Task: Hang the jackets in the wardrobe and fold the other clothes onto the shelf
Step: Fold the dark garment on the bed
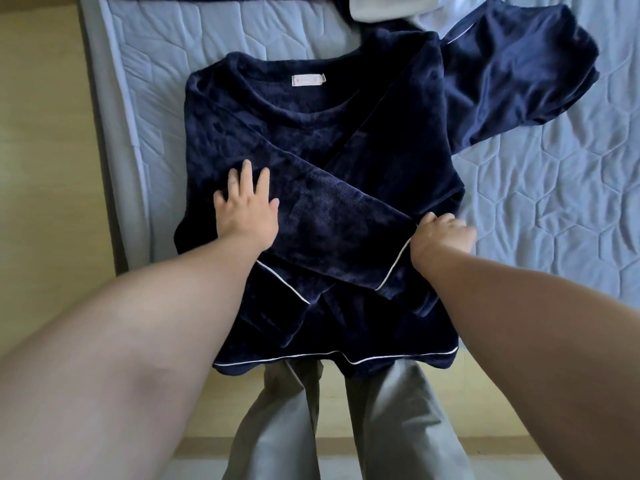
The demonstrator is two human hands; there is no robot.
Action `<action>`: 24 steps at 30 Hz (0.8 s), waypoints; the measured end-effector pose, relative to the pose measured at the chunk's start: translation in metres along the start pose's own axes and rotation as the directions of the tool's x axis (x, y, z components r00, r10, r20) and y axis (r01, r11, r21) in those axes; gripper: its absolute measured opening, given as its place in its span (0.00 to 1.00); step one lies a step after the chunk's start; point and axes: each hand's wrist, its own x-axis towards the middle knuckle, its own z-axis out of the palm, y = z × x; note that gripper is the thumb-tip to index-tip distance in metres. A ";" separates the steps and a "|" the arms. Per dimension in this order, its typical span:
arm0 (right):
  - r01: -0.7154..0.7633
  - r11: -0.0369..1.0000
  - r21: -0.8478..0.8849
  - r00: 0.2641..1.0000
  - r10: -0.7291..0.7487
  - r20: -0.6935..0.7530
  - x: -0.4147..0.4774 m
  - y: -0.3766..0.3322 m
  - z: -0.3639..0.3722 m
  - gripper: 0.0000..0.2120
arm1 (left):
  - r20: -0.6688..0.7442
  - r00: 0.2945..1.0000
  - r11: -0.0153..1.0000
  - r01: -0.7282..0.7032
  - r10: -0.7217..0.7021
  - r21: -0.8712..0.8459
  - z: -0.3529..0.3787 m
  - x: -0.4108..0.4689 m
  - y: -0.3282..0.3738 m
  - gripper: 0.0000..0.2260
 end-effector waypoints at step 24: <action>-0.324 0.356 0.876 0.944 0.183 0.275 -0.046 0.019 0.119 0.47 | 0.567 0.589 0.239 0.785 -0.576 -0.572 0.089 -0.175 -0.064 0.38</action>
